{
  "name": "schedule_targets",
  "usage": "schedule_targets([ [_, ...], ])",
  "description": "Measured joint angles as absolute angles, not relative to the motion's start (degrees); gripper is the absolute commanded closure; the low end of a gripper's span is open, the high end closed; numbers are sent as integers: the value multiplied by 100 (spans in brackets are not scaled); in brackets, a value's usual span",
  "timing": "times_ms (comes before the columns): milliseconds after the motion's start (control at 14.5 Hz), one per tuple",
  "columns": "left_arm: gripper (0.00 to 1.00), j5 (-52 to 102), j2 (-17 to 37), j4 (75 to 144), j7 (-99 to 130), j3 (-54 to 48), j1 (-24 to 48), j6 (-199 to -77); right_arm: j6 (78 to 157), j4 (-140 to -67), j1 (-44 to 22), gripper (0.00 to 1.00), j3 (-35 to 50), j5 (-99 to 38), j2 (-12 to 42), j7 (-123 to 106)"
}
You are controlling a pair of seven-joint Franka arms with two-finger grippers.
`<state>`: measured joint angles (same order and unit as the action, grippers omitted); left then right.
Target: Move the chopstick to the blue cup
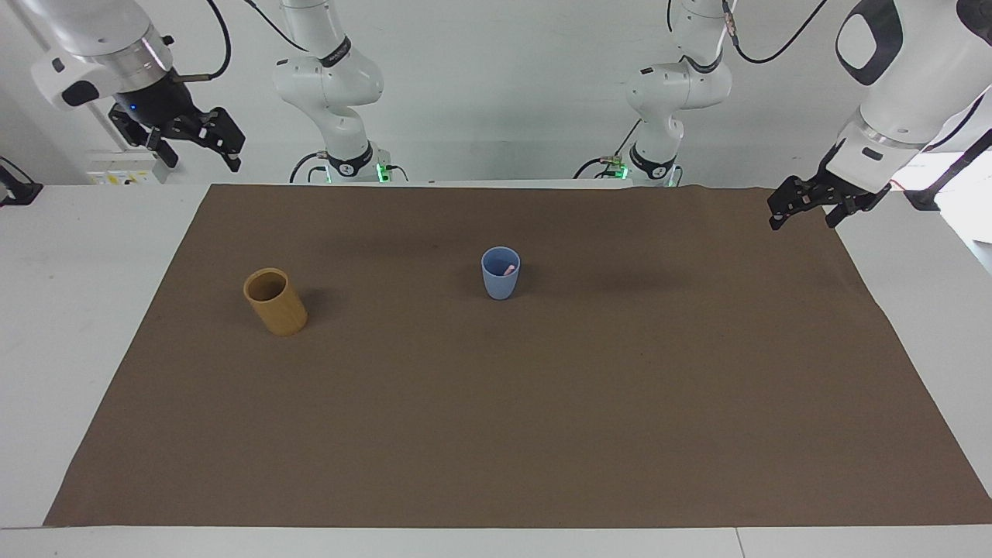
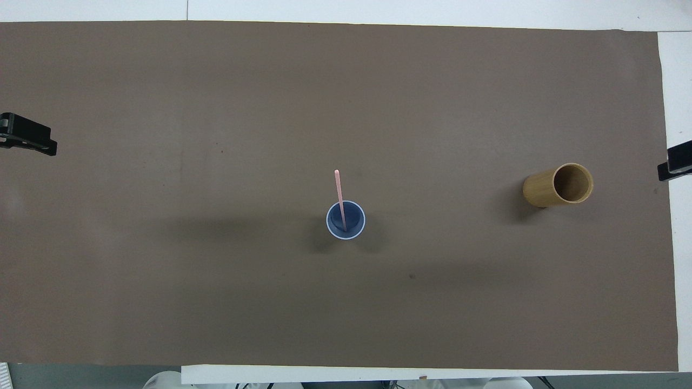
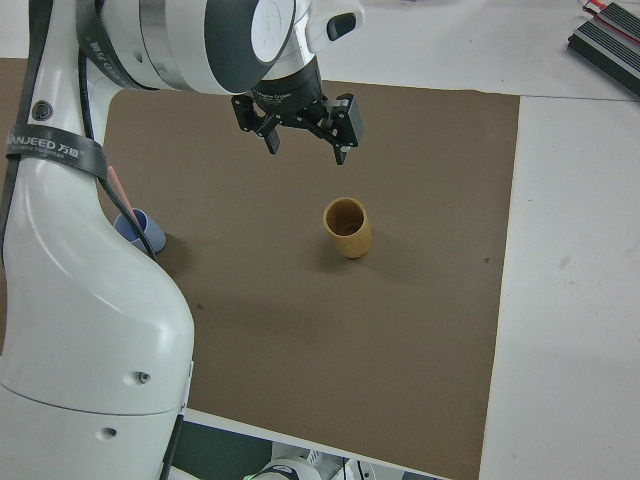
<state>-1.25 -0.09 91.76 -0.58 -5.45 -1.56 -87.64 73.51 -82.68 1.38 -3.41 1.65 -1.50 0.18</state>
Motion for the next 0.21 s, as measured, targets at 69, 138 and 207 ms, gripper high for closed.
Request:
schedule_targets([
  [69,0,-125,-9,9176,-56,-545,-157,-8764,7350,-8268,205,0,-253,165,-150,17],
  [138,0,-125,-9,9176,-54,-544,-158,-8764,7350,-8269,252,0,-182,168,-150,17],
  [207,0,-125,-9,9176,-53,-543,-160,-8764,7350,-8270,271,0,-142,170,-150,17],
])
